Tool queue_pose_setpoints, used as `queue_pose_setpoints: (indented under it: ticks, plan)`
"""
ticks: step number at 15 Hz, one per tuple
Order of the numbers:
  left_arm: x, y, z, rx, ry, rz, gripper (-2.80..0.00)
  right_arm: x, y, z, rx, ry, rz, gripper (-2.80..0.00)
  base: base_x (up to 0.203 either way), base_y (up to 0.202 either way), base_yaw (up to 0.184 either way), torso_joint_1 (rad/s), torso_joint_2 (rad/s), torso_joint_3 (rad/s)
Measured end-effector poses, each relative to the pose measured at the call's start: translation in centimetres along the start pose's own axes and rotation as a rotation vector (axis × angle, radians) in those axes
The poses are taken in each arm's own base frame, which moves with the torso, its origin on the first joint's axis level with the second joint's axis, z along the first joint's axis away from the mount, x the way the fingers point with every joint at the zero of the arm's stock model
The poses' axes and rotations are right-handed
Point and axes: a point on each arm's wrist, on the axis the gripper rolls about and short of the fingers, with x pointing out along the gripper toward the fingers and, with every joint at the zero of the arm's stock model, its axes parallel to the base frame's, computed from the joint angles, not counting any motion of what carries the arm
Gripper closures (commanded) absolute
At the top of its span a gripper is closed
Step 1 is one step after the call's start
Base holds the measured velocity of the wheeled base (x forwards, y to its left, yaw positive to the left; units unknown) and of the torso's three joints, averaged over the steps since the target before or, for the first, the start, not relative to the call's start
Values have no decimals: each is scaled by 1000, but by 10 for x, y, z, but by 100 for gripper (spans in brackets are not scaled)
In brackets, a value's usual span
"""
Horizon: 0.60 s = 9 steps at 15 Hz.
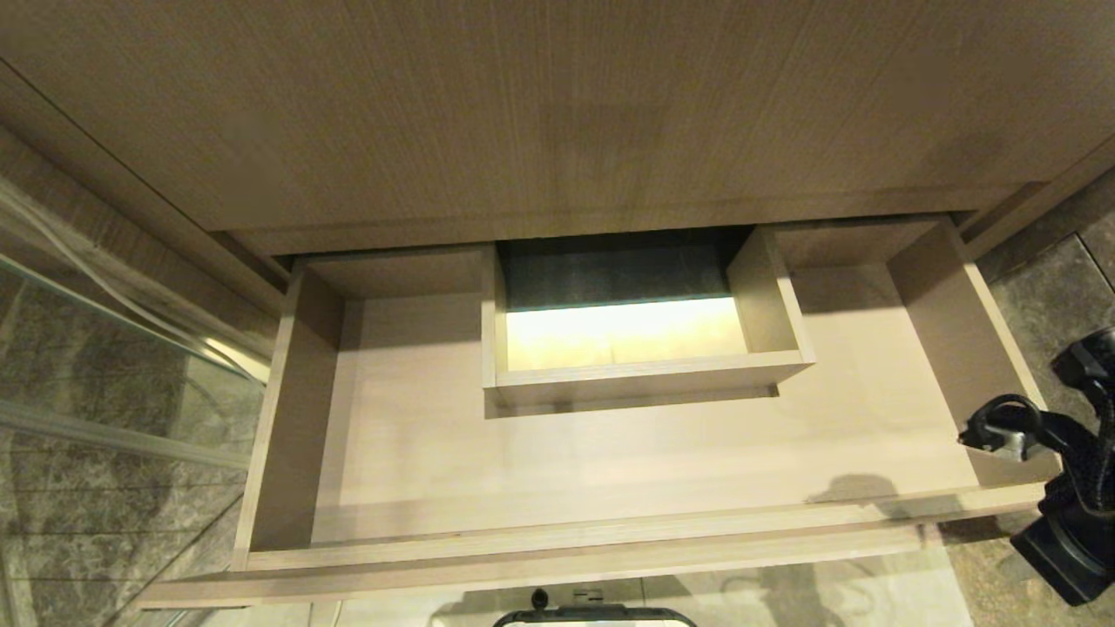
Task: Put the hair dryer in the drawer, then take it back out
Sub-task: Close the drawer
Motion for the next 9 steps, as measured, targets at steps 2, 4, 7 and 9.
queue_pose_setpoints:
  ticks: [2,4,7,9]
  plan:
    - [0,0,0,0,0,0,0,6,-8,6,-60,-23,-8,0,0,0,0,0,0,0]
    - [0,0,0,0,0,0,0,10,-13,7,-113,-31,10,0,0,0,0,0,0,0]
    - [0,0,0,0,0,1,0,14,-15,8,-120,-19,26,0,0,0,0,0,0,0]
    - [0,0,0,0,0,0,0,17,-17,7,-125,-13,29,0,0,0,0,0,0,0]
